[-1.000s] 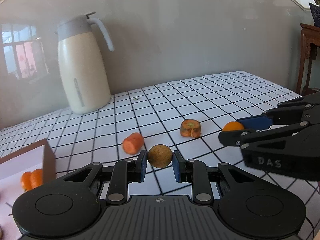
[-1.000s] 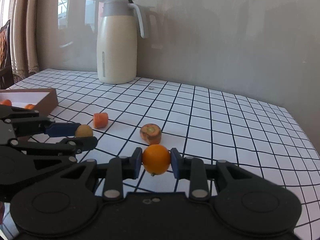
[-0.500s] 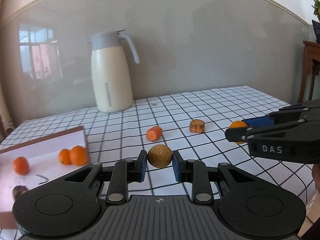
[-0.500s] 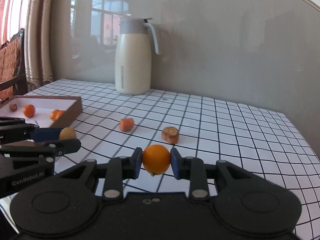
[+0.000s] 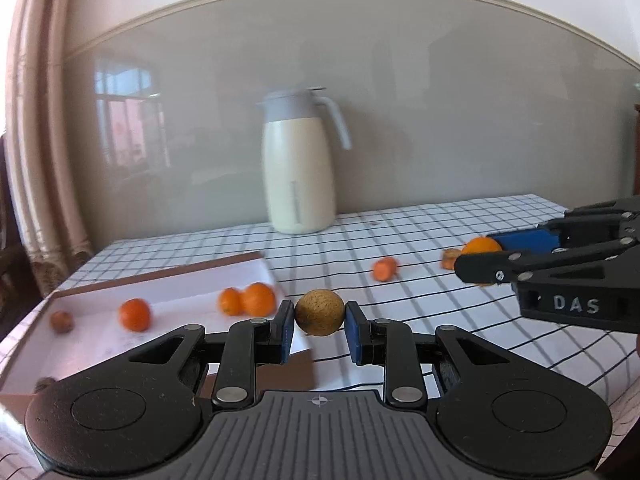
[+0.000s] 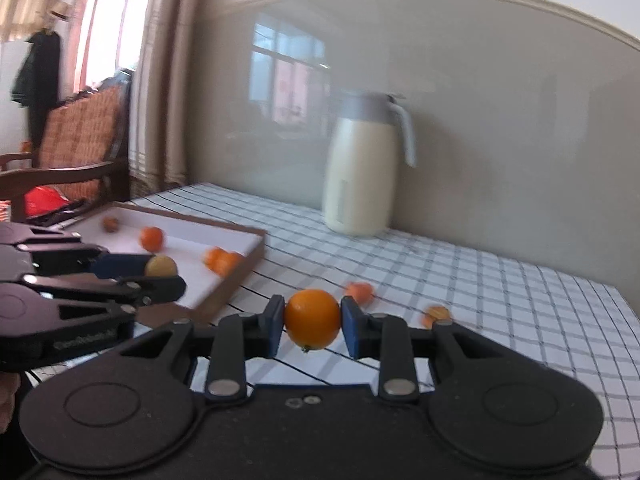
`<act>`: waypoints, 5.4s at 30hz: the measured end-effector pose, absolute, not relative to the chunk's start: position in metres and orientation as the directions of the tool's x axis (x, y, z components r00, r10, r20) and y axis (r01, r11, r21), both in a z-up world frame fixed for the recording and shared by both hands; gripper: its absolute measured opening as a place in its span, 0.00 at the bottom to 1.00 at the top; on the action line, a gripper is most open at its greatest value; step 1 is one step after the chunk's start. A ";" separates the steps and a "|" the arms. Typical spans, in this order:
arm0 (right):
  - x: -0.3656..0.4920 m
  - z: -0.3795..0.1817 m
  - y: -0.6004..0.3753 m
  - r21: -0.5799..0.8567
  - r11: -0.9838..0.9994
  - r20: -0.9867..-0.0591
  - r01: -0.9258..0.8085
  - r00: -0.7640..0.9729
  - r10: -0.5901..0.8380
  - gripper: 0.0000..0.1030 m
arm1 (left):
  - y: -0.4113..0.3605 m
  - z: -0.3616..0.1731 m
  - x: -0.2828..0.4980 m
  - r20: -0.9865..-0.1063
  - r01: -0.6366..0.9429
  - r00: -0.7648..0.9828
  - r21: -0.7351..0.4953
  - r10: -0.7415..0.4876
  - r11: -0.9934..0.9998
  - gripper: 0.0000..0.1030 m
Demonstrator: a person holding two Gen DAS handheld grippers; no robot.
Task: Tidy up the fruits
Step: 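Carry the brown fruit and orange over the white tray with both tools, then open both tools to drop the brown fruit and orange into the tray, then move both open tools back toward the two carrot pieces on the table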
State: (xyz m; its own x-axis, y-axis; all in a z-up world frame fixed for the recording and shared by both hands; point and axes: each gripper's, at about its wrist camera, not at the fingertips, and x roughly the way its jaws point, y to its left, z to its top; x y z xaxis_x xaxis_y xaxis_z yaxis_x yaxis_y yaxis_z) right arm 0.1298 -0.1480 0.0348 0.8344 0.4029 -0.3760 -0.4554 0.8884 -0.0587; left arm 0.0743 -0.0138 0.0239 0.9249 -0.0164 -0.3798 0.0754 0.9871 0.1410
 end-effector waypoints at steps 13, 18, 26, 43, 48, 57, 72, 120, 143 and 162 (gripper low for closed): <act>0.129 0.049 -0.076 -0.049 0.805 -0.297 -0.591 0.779 0.553 0.21 | 0.041 0.030 0.055 -0.344 -0.054 0.934 0.123 0.093 0.991 0.27; 0.132 0.054 -0.059 -0.052 0.800 -0.258 -0.597 0.782 0.567 0.21 | 0.064 0.035 0.051 -0.321 -0.116 0.936 0.104 0.144 0.988 0.27; 0.143 0.059 -0.035 -0.069 0.795 -0.235 -0.603 0.784 0.575 0.21 | 0.104 0.042 0.056 -0.284 -0.222 0.931 0.056 0.229 0.973 0.27; 0.185 0.057 -0.019 -0.061 0.822 -0.254 -0.566 0.805 0.536 0.21 | 0.168 0.037 0.086 -0.279 -0.360 0.891 0.049 0.359 0.932 0.27; 0.197 0.051 -0.010 -0.061 0.820 -0.281 -0.570 0.798 0.533 0.21 | 0.180 0.031 0.092 -0.298 -0.375 0.880 0.048 0.371 0.926 0.27; 0.222 0.043 -0.001 -0.069 0.820 -0.331 -0.568 0.789 0.518 0.21 | 0.197 0.027 0.108 -0.312 -0.404 0.862 0.052 0.399 0.913 0.27; 0.271 0.027 0.010 -0.019 0.828 -0.416 -0.561 0.757 0.503 0.21 | 0.216 0.022 0.137 -0.355 -0.434 0.839 0.023 0.413 0.901 0.27; 0.233 0.031 -0.032 -0.033 0.876 -0.379 -0.481 0.817 0.434 0.94 | 0.150 0.035 0.105 -0.201 -0.394 0.893 0.078 0.402 0.916 1.00; 0.183 0.030 -0.134 -0.114 0.945 -0.354 -0.305 0.902 0.249 0.94 | 0.052 0.036 0.106 -0.196 -0.175 0.963 0.077 0.187 0.982 1.00; 0.187 0.012 -0.213 -0.125 0.977 -0.382 -0.175 0.917 0.115 0.92 | -0.043 0.022 0.143 -0.258 0.007 0.966 0.138 0.029 0.990 1.00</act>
